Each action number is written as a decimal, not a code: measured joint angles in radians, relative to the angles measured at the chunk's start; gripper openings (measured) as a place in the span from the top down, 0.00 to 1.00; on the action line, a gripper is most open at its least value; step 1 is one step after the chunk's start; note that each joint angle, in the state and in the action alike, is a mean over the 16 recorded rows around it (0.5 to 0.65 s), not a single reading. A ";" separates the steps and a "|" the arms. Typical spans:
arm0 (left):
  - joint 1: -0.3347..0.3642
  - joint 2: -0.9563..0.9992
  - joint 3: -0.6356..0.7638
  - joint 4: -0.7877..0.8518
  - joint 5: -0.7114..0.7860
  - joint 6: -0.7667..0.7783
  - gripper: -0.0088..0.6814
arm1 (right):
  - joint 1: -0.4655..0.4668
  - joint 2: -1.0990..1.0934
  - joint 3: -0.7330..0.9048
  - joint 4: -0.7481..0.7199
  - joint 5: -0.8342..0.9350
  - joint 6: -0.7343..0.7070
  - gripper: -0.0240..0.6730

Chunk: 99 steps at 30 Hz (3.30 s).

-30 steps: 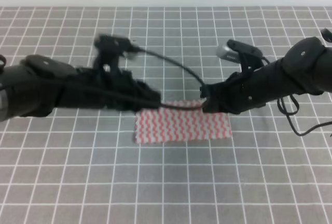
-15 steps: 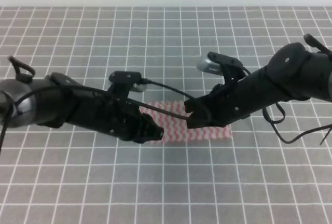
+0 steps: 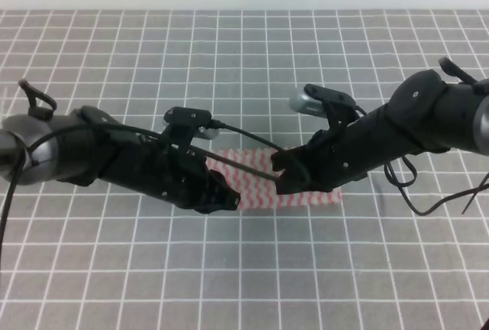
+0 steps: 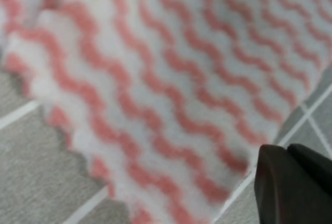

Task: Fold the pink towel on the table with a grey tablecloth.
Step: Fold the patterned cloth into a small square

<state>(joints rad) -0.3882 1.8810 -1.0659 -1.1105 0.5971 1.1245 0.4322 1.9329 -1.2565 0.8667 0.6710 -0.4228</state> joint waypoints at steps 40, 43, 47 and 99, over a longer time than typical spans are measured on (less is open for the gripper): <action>0.067 -0.033 -0.013 0.020 -0.035 -0.025 0.99 | -0.092 0.033 -0.082 -0.072 0.083 0.024 0.99; 0.083 -0.038 -0.016 -0.011 -0.030 -0.025 0.99 | -0.116 0.032 -0.091 -0.120 0.093 0.054 0.99; 0.100 -0.027 -0.023 -0.050 -0.029 -0.032 0.99 | -0.138 0.028 -0.097 -0.189 0.098 0.100 0.99; 0.108 0.101 -0.077 -0.021 0.012 -0.111 0.99 | -0.175 0.084 -0.100 -0.128 0.038 0.121 0.64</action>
<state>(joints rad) -0.2803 1.9823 -1.1431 -1.1312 0.6091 1.0139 0.2571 2.0172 -1.3566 0.7388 0.7093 -0.3019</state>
